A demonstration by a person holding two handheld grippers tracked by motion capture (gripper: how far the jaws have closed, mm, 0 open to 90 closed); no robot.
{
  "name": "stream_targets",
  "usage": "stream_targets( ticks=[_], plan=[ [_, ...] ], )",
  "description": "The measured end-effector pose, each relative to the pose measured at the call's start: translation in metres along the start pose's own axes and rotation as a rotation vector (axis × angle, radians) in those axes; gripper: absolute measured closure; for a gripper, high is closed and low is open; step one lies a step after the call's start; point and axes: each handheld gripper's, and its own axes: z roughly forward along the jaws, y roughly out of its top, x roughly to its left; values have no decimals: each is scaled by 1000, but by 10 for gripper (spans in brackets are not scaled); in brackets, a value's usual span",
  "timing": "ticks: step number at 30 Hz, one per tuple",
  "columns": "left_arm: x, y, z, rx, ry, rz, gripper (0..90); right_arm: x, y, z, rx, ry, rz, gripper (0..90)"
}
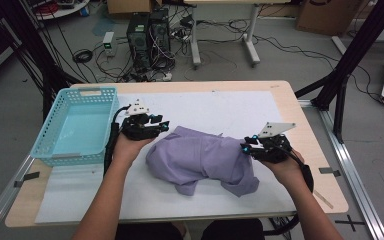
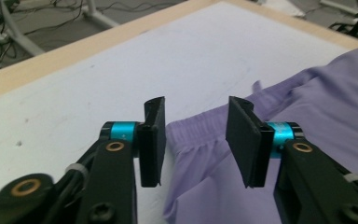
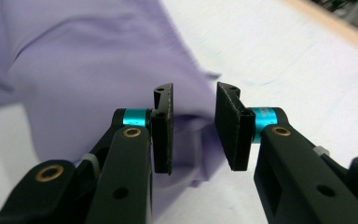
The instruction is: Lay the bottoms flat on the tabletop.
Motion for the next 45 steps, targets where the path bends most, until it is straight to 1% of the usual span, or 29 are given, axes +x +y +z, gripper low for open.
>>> stream_targets(
  ticks=[2, 4, 5, 7, 9, 11, 13, 15, 16, 18, 19, 21, 22, 24, 26, 27, 29, 30, 31, 33, 35, 37, 39, 40, 41, 42, 43, 44, 45],
  plan=[
    [2, -2, 5, 20, 0, -2, 561, -8, 0, -8, -44, -32, 25, 670],
    [4, -5, 11, 49, 3, 3, 560, -17, -1, -12, -53, -60, 55, 670],
    [4, -7, 14, 67, 2, 3, 560, -20, -1, -11, -47, -68, 66, 670],
    [5, -11, 22, 93, 11, -3, 546, -29, -3, -4, -14, -95, 93, 670],
    [5, -15, 28, 114, 10, -10, 540, -35, -6, 8, 25, -94, 108, 669],
    [5, -18, 33, 134, 7, -13, 531, -34, -8, 22, 63, -71, 112, 664],
    [5, -20, 37, 151, 4, -17, 515, -25, -9, 32, 89, -31, 91, 664],
    [5, -21, 38, 150, 4, -15, 512, -7, -11, 38, 111, 8, 31, 665],
    [6, -21, 38, 140, 5, -19, 512, -1, -13, 39, 116, 13, 12, 667],
    [8, -21, 38, 127, 10, -26, 508, 14, -21, 41, 129, 43, -14, 670],
    [8, -21, 39, 124, 11, -30, 506, 21, -26, 43, 150, 54, -25, 671],
    [9, -21, 40, 120, 15, -35, 499, 25, -34, 45, 173, 50, -35, 671],
    [9, -22, 41, 115, 15, -40, 494, 23, -34, 44, 173, 45, -25, 671],
    [10, -22, 42, 113, 16, -36, 492, 16, -32, 37, 137, 18, -3, 666],
    [12, -22, 43, 98, 19, -41, 493, 1, -25, 27, 87, -24, 39, 655],
    [13, -22, 45, 86, 25, -53, 493, -5, -23, 24, 76, -39, 53, 655],
    [16, -24, 49, 73, 21, -81, 493, -22, -19, 22, 54, -73, 117, 628],
    [18, -25, 51, 71, 20, -88, 492, -28, -18, 24, 63, -79, 153, 605],
    [19, -26, 54, 80, 23, -92, 492, -32, -18, 27, 72, -83, 171, 590],
    [22, -29, 62, 110, 19, -98, 477, -39, -20, 38, 88, -86, 209, 524],
    [24, -33, 68, 126, 18, -111, 460, -40, -21, 50, 112, -80, 220, 512],
    [23, -36, 74, 156, 14, -107, 460, -39, -22, 59, 133, -67, 229, 507],
    [21, -39, 81, 186, 3, -97, 464, -37, -24, 70, 182, -44, 229, 523],
    [18, -42, 85, 209, 1, -78, 485, -37, -25, 76, 212, -37, 224, 578],
    [15, -41, 86, 214, 21, -46, 523, -37, -27, 79, 223, -5, 225, 670],
    [11, -40, 86, 225, 28, -10, 573, -37, -26, 79, 215, 7, 222, 706],
    [8, -38, 86, 230, -13, -18, 697, -35, -24, 78, 214, 4, 201, 778],
    [7, -38, 86, 233, -14, -7, 787, -34, -21, 77, 208, 1, 164, 823],
    [5, -37, 86, 237, -11, 1, 822, -34, -19, 76, 208, -7, 141, 841]
  ],
)
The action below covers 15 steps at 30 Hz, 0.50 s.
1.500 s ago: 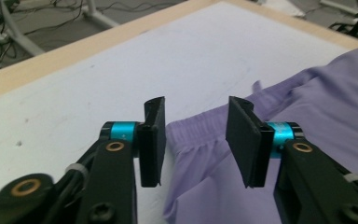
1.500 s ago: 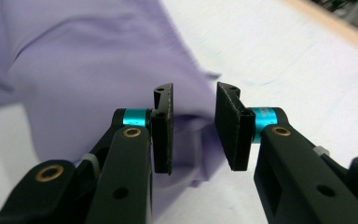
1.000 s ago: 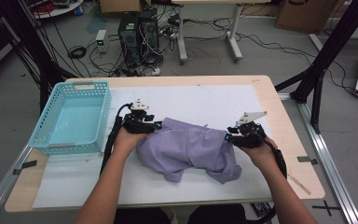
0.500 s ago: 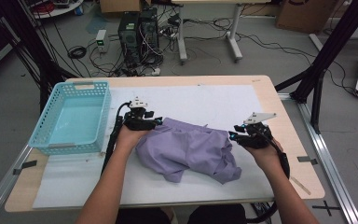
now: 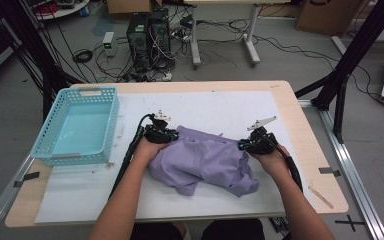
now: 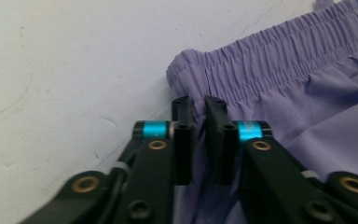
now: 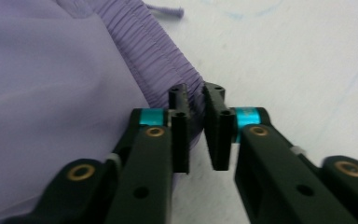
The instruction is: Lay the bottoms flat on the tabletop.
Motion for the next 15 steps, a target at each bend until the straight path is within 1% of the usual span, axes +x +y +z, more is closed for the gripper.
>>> stream_targets(
  ticks=[1, 2, 3, 4, 5, 6, 7, 9, 10, 11, 12, 13, 14, 15],
  plan=[
    [1, 1, -1, -4, -6, 0, 845, -1, 3, -2, -19, -17, -26, 849],
    [2, 2, -3, -28, -17, -3, 851, -3, 5, -5, -34, -32, -28, 853],
    [3, 5, -6, -57, -19, -4, 855, -6, 9, -8, -59, -49, -28, 856],
    [4, 8, -11, -93, -21, -15, 856, -9, 14, -13, -90, -64, -26, 856],
    [6, 11, -15, -131, -21, -21, 856, -12, 19, -17, -127, -81, -31, 856],
    [8, 17, -21, -176, -22, -38, 856, -16, 26, -22, -151, -97, -31, 857],
    [9, 21, -25, -191, -18, -36, 856, -20, 36, -27, -172, -115, -33, 857],
    [12, 35, -35, -232, 3, -40, 855, -25, 51, -33, -200, -136, -39, 858],
    [13, 40, -37, -242, 5, -40, 855, -28, 63, -37, -212, -155, -46, 859],
    [16, 46, -41, -254, 20, -31, 855, -30, 71, -40, -216, -168, -54, 859],
    [18, 52, -44, -257, 35, -33, 854, -33, 79, -42, -235, -186, -67, 859],
    [21, 57, -45, -262, 37, -32, 852, -36, 87, -44, -246, -192, -62, 859],
    [24, 62, -47, -268, 55, -32, 845, -38, 94, -44, -241, -206, -54, 858],
    [26, 64, -49, -274, 91, -33, 814, -42, 101, -44, -242, -224, -46, 854]
  ],
)
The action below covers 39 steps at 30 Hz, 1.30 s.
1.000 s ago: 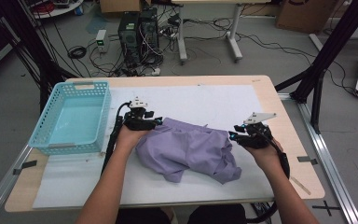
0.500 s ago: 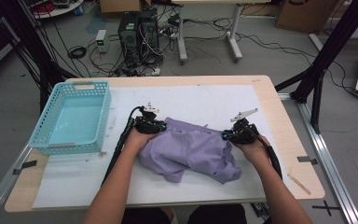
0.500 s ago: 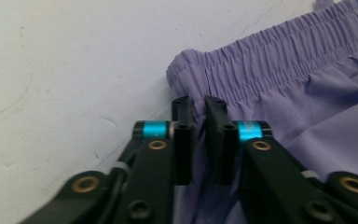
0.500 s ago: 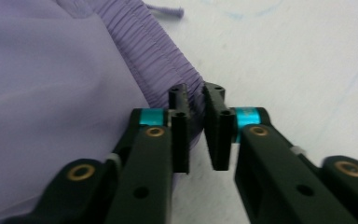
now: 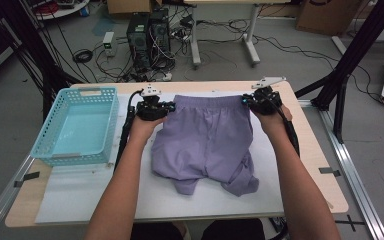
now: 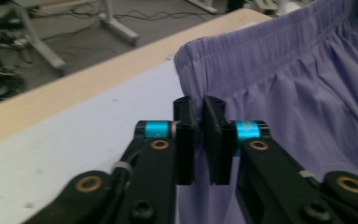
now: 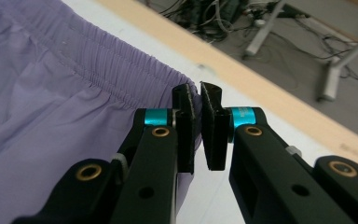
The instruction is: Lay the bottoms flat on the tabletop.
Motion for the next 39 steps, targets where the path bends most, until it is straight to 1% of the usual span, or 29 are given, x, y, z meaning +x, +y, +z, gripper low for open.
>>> stream_targets(
  ticks=[1, 2, 3, 4, 5, 6, 8, 10, 11, 12, 13, 14, 16, 17, 20, 23, 24, 25, 26, 28, 29, 30, 31, 32, 33, 35, 36, 37, 39],
  plan=[
    [2, 1, -1, -4, 37, 5, 742, -1, 3, 1, -7, -27, 2, 814],
    [4, 1, -3, -7, 53, -3, 612, -1, 4, 2, -10, -68, 10, 722],
    [6, 1, -6, 9, 58, -36, 529, -1, 4, 1, -15, -78, 25, 692],
    [7, 0, -8, 17, 54, -51, 498, -2, 4, -2, -19, -80, 20, 655],
    [6, -2, -12, 16, 49, -53, 476, 0, 3, -5, -8, -79, 26, 626],
    [6, -5, -16, 9, 43, -50, 464, 0, 0, -9, 3, -59, 12, 626],
    [4, -10, -22, 4, 28, -61, 458, 5, -8, -16, 14, -43, 11, 625],
    [1, -17, -28, 12, 17, -58, 449, 10, -19, -24, 26, -5, 0, 622],
    [-1, -19, -30, 9, 11, -62, 439, 16, -27, -29, 38, 16, -7, 621],
    [-2, -22, -33, 11, -3, -63, 437, 20, -32, -32, 49, 22, -9, 620],
    [-4, -25, -35, 11, -8, -68, 435, 25, -41, -36, 50, 38, -21, 611],
    [-6, -27, -37, 11, -13, -65, 421, 31, -48, -40, 45, 48, -23, 610],
    [-10, -31, -41, 11, -22, -59, 417, 39, -60, -46, 51, 71, -27, 609],
    [-13, -33, -43, 12, -33, -53, 413, 44, -67, -49, 57, 84, -24, 599],
    [-20, -37, -46, 28, -37, -24, 408, 58, -90, -55, 82, 118, -20, 592],
    [-24, -42, -47, 29, -43, -15, 408, 67, -109, -58, 122, 154, 4, 592],
    [-25, -43, -47, 35, -47, -14, 408, 71, -119, -57, 143, 187, 30, 619],
    [-26, -43, -47, 38, -51, -13, 408, 74, -125, -55, 172, 211, 35, 665],
    [-28, -44, -46, 42, -54, -10, 408, 76, -129, -53, 191, 229, 31, 682],
    [-32, -45, -45, 42, -60, -3, 408, 86, -137, -46, 247, 266, 4, 776],
    [-34, -46, -44, 38, -66, -1, 408, 90, -138, -43, 271, 273, -16, 810],
    [-35, -47, -44, 36, -68, 3, 408, 96, -138, -41, 276, 254, -50, 865],
    [-37, -47, -43, 42, -69, 11, 409, 97, -137, -41, 281, 254, -59, 900],
    [-38, -48, -42, 43, -70, 15, 409, 97, -134, -41, 295, 250, -58, 900],
    [-38, -48, -42, 43, -70, 18, 409, 95, -132, -43, 288, 245, -57, 900],
    [-38, -48, -41, 36, -70, 23, 410, 89, -125, -52, 239, 224, -48, 900],
    [-38, -48, -41, 28, -67, 23, 412, 83, -119, -61, 194, 205, -35, 900],
    [-37, -47, -42, 19, -65, 20, 412, 77, -115, -68, 167, 196, -20, 900],
    [-35, -47, -42, 11, -60, 19, 417, 65, -109, -79, 138, 161, -5, 900]
  ],
)
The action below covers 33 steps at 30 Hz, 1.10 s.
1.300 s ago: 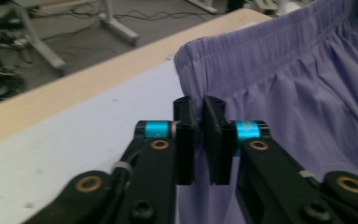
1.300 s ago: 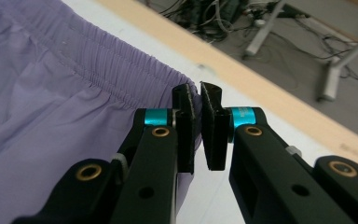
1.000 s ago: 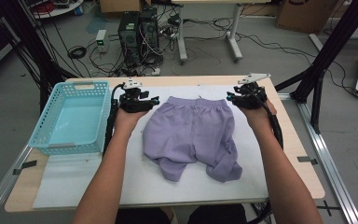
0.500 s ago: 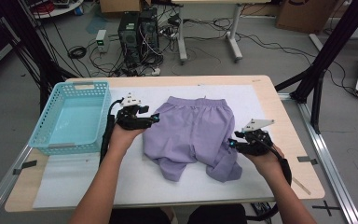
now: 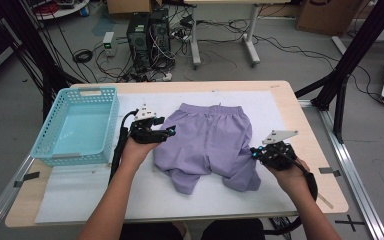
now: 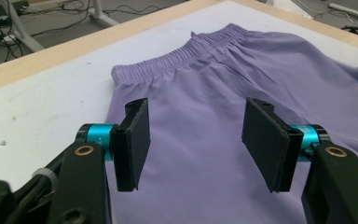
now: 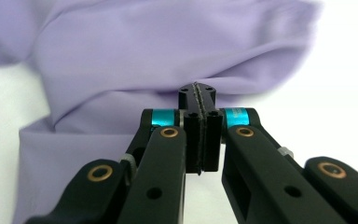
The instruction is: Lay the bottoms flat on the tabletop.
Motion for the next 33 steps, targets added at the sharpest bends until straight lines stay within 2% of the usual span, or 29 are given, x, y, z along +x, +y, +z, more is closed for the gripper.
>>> stream_targets(
  ticks=[2, 4, 6, 7, 9, 11, 13, 15, 18, 19, 22, 24, 26, 28, 29, 31, 32, 33],
  plan=[
    [1, 0, 0, -3, 4, -4, 417, -16, 1, -11, -11, -43, 30, 900],
    [1, 0, 0, 0, 3, -3, 417, -38, -6, -17, 0, -82, 90, 900],
    [0, 0, 1, 3, 1, -1, 417, -56, -15, -15, 23, -117, 136, 900],
    [0, 0, 1, 3, -1, 0, 417, -66, -22, -13, 36, -135, 176, 900],
    [-1, 0, 1, 6, -4, 4, 417, -73, -31, -12, 26, -160, 207, 858],
    [-2, 0, 1, 6, -5, 8, 417, -68, -33, -16, -18, -149, 200, 772],
    [-1, 0, 1, 6, -3, 9, 416, -55, -31, -20, -46, -91, 149, 752],
    [-1, 0, 0, -1, -1, 6, 417, -34, -28, -22, -58, -52, 77, 717],
    [-2, 1, -2, -13, 2, 1, 416, -9, -25, -21, -61, 20, 13, 679],
    [-2, 2, -3, -18, 0, 5, 416, 2, -24, -19, -59, 53, -18, 661],
    [-4, 3, -6, -28, 2, 16, 416, 21, -25, -11, -48, 121, -59, 627],
    [-5, 4, -7, -35, 1, 11, 416, 31, -29, 0, -20, 142, -84, 615],
    [-5, 4, -8, -37, -1, 9, 416, 34, -33, 10, 14, 153, -87, 617],
    [-5, 4, -7, -34, -6, 14, 416, 38, -40, 23, 72, 154, -102, 651],
    [-5, 3, -7, -32, -6, 16, 416, 39, -42, 27, 95, 145, -108, 713],
    [-5, 3, -7, -31, -7, 12, 416, 38, -44, 29, 91, 159, -86, 861],
    [-5, 3, -6, -31, -6, 12, 416, 39, -43, 27, 100, 134, -95, 897],
    [-4, 3, -6, -33, -7, 13, 416, 38, -41, 25, 101, 134, -99, 900]
  ],
)
